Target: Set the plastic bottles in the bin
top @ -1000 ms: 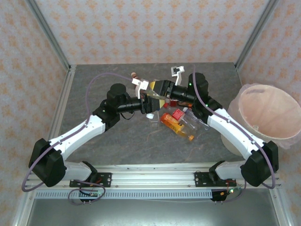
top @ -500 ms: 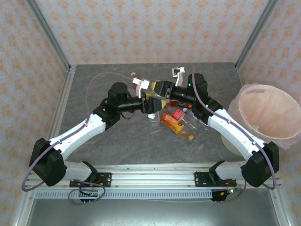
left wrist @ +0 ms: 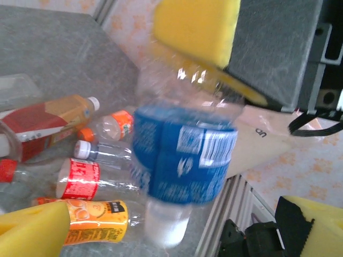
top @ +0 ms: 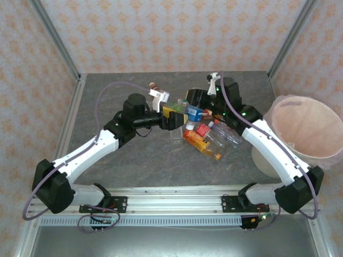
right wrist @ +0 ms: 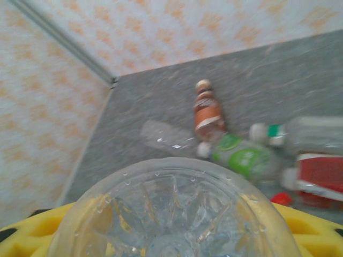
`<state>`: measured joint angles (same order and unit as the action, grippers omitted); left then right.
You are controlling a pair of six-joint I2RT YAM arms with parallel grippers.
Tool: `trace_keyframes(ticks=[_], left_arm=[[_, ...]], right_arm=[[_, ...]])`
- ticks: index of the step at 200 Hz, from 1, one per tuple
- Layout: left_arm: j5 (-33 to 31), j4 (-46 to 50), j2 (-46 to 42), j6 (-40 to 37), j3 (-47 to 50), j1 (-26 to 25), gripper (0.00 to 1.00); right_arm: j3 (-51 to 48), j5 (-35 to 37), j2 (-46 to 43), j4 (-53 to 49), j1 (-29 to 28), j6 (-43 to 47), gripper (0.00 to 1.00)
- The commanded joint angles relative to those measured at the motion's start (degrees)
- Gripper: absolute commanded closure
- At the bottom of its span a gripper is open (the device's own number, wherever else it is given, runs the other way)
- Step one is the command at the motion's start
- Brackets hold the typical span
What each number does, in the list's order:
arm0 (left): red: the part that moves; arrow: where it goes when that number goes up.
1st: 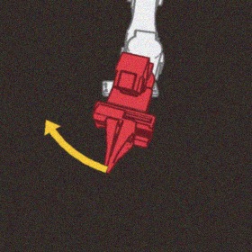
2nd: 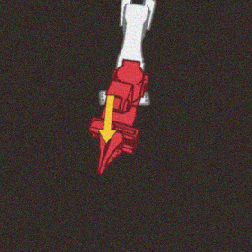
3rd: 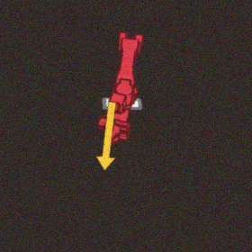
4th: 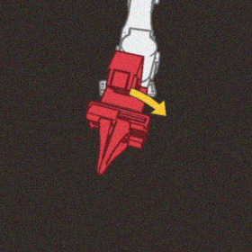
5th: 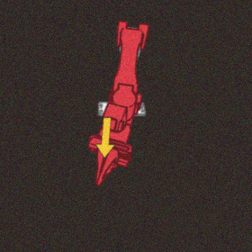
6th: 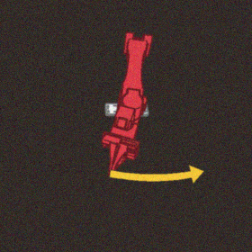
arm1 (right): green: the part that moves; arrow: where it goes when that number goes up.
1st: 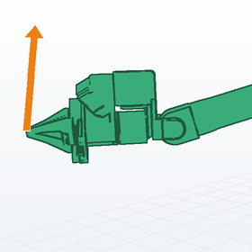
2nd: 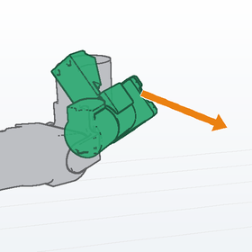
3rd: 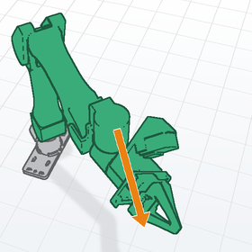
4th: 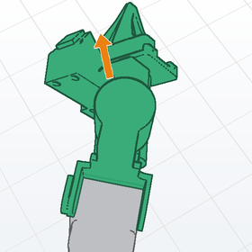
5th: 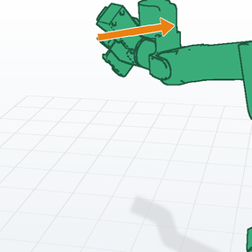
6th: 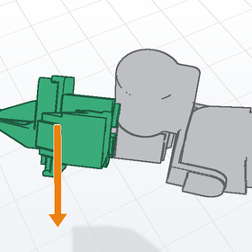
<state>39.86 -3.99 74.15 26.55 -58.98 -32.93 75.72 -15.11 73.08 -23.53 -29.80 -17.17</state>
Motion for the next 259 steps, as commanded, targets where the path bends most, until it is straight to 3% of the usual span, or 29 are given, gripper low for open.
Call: trace_keyframes(ticks=[1,40,126,172,196,259], left_arm=[[-4.9,0.7,-3.0,-1.8,0.6,-0.2,0.00],[-11.5,2.1,-3.1,-0.6,2.4,-0.2,0.00],[-19.4,8.2,7.0,5.8,-0.8,-0.3,0.00],[-18.7,4.6,10.5,10.5,0.7,-0.3,0.00],[-19.7,5.7,11.4,11.6,0.5,-0.3,0.00],[-20.5,12.2,13.4,13.8,-1.1,-0.3,0.00]], right_arm=[[4.0,12.2,-3.2,-9.4,1.2,6.6,0.69],[8.0,28.2,-5.0,-16.3,3.6,13.4,0.69],[17.8,49.7,-8.4,-20.2,9.9,27.6,0.68],[18.4,44.6,-10.6,-22.3,23.6,26.3,0.68],[17.7,46.3,-10.2,-23.5,31.3,26.5,0.68],[10.5,49.4,-9.7,-24.5,44.0,26.1,0.66]])
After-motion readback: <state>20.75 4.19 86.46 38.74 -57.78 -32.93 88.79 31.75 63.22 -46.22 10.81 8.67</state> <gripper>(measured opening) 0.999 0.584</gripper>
